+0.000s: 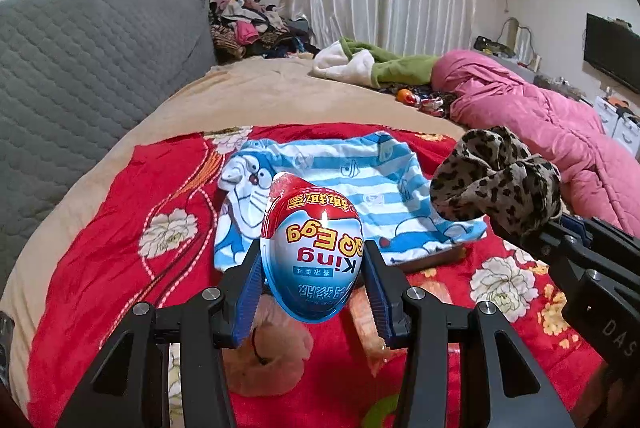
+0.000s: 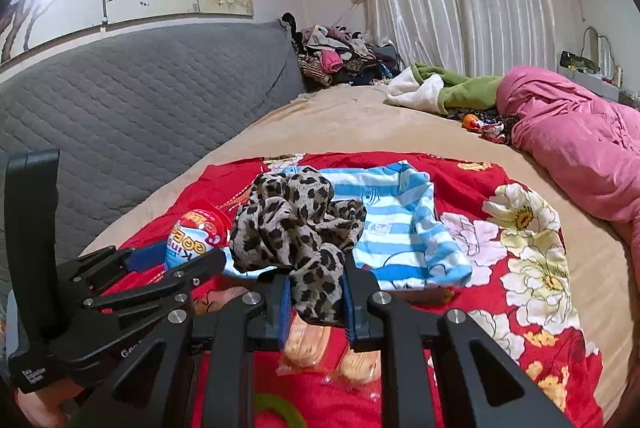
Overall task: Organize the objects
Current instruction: 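Carry egg over striped shirt while right gripper carries scrunchie beside it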
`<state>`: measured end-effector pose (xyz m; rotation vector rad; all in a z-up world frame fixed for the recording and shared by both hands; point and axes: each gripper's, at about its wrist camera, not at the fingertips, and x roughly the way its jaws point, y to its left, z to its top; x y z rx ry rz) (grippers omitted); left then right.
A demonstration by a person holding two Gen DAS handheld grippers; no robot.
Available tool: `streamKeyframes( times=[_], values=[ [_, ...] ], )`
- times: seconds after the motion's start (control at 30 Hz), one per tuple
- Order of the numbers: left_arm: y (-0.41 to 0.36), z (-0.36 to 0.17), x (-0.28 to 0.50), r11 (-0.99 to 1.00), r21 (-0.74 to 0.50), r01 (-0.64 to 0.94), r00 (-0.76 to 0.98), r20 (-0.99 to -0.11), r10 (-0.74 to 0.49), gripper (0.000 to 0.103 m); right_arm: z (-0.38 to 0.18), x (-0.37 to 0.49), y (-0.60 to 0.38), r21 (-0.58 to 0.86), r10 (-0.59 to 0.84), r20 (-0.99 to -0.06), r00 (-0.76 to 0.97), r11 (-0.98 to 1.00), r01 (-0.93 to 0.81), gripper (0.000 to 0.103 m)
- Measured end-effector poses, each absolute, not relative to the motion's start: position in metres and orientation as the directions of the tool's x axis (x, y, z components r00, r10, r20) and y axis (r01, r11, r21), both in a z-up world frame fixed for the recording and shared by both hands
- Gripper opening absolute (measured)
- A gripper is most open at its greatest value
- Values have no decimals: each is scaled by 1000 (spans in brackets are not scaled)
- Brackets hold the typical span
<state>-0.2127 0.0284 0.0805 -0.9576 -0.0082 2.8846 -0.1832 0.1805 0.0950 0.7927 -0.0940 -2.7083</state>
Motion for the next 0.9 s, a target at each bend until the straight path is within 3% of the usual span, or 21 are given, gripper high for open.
streamKeyframes(
  times=[0.9],
  values=[
    [37, 106, -308, -996, 6, -88, -822, -565, 69, 49, 123, -275, 188, 141, -316, -456, -832, -949, 283, 20]
  ],
)
